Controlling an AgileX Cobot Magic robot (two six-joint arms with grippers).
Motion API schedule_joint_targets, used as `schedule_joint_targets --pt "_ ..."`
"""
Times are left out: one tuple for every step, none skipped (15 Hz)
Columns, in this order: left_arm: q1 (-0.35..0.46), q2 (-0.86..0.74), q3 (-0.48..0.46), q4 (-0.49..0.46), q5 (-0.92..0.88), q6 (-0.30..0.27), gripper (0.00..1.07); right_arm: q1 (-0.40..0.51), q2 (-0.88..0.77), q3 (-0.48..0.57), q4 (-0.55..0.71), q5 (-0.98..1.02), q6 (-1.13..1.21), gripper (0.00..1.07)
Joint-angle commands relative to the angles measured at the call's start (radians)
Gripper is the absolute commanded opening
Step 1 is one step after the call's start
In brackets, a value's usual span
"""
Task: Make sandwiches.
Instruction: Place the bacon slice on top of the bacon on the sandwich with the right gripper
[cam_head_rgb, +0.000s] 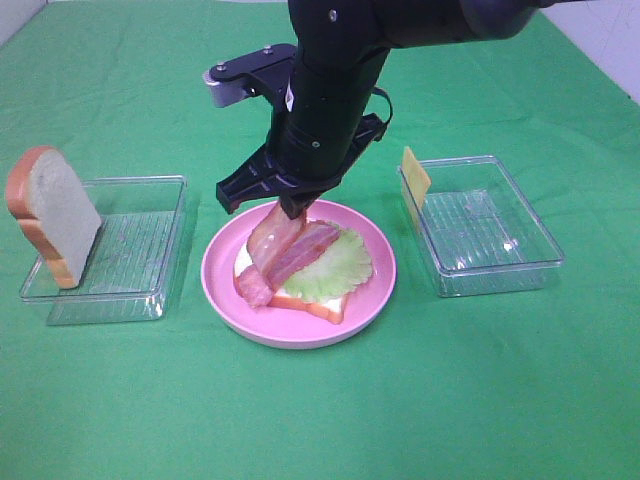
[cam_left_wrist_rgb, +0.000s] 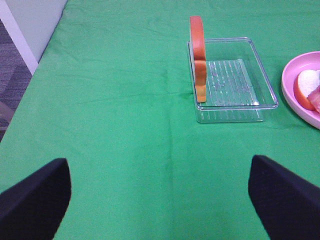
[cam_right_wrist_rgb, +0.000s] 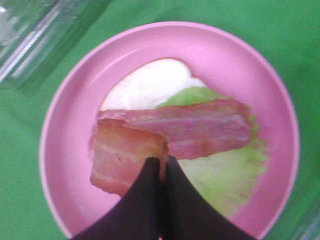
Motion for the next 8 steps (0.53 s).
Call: schedule_joint_targets --pt "0.001 -0.012 0.001 0.003 -0.003 0.0 0.89 0.001 0.001 0.003 -0.147 0.003 0.089 0.0" --pt "0.001 -0.012 0.001 0.003 -0.003 0.0 0.89 0.001 0.001 0.003 -0.156 0.003 0.089 0.0" --pt "0.001 -0.012 0.001 0.003 -0.003 0.0 0.89 0.001 0.004 0.003 -0.156 0.003 0.089 0.0" --pt "0.001 -0.012 0.001 0.003 -0.003 0.0 0.89 0.001 0.009 0.003 -0.158 0.004 0.089 0.0" --pt "0.001 -0.012 0.001 0.003 -0.003 0.0 0.89 0.001 0.019 0.003 -0.16 0.008 0.085 0.0" --pt "0.001 -0.012 0.001 0.003 -0.003 0.0 0.89 0.001 0.024 0.003 -0.16 0.01 0.081 0.0" --pt "0.001 -0.012 0.001 0.003 -0.003 0.0 0.89 0.001 0.037 0.003 -0.16 0.015 0.081 0.0" --pt "0.001 -0.012 0.001 0.003 -0.003 0.0 0.89 0.001 0.047 0.003 -0.16 0.023 0.081 0.0"
